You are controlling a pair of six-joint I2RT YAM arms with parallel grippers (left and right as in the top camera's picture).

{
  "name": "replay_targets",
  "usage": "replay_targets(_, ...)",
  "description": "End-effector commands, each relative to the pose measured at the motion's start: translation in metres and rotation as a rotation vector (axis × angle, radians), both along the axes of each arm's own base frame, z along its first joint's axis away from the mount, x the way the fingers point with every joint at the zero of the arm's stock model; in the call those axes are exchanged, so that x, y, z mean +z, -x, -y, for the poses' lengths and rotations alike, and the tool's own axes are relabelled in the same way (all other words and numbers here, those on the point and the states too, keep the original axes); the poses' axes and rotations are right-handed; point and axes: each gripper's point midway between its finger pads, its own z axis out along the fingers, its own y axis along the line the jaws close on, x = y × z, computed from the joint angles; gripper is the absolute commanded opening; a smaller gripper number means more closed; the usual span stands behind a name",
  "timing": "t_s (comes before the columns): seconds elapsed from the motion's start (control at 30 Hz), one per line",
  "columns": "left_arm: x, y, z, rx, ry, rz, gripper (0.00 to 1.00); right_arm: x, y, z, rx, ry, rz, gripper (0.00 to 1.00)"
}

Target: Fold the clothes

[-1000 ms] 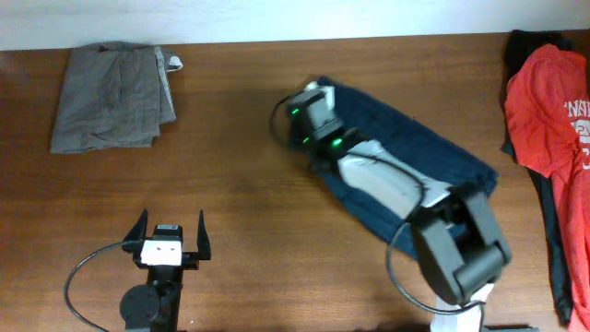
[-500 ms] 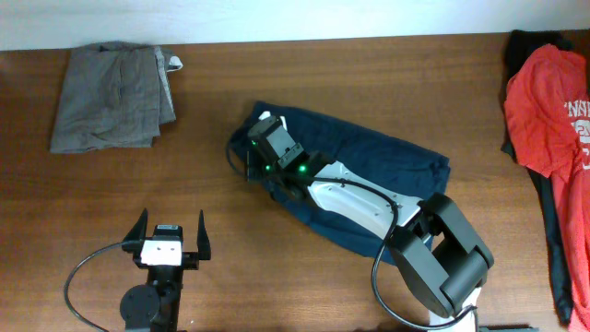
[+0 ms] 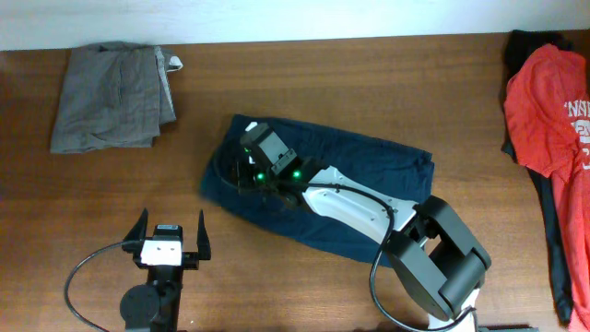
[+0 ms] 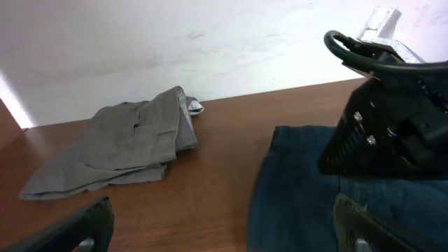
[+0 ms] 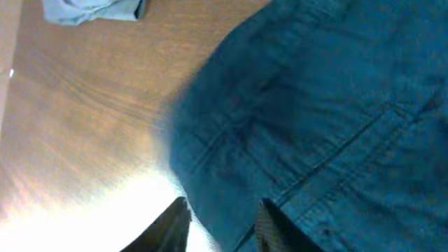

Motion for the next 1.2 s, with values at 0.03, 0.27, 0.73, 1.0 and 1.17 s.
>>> replay_targets(0.03, -0.002, 0.0, -0.002, 0.009, -0.016, -0.003, 0.99, 0.049, -0.022, 0.02, 0.014, -0.002, 0.142, 0.59)
replay_targets(0.27, -0.002, 0.0, -0.002, 0.009, -0.016, -0.003, 0.99, 0.076, -0.041, 0.111, -0.134, 0.12, 0.122, 0.66)
replay_targets(0.73, -0.002, 0.0, -0.002, 0.009, -0.016, -0.003, 0.99, 0.015, 0.042, 0.304, -0.5, 0.413, -0.567, 0.35)
replay_targets(1.0, -0.002, 0.0, -0.002, 0.009, -0.016, -0.003, 0.99, -0.02, 0.066, 0.304, -0.517, 0.439, -0.639, 0.35)
replay_targets(1.17, -0.002, 0.0, -0.002, 0.009, -0.016, -0.003, 0.99, -0.04, 0.066, 0.302, -0.526, 0.383, -0.659, 0.25)
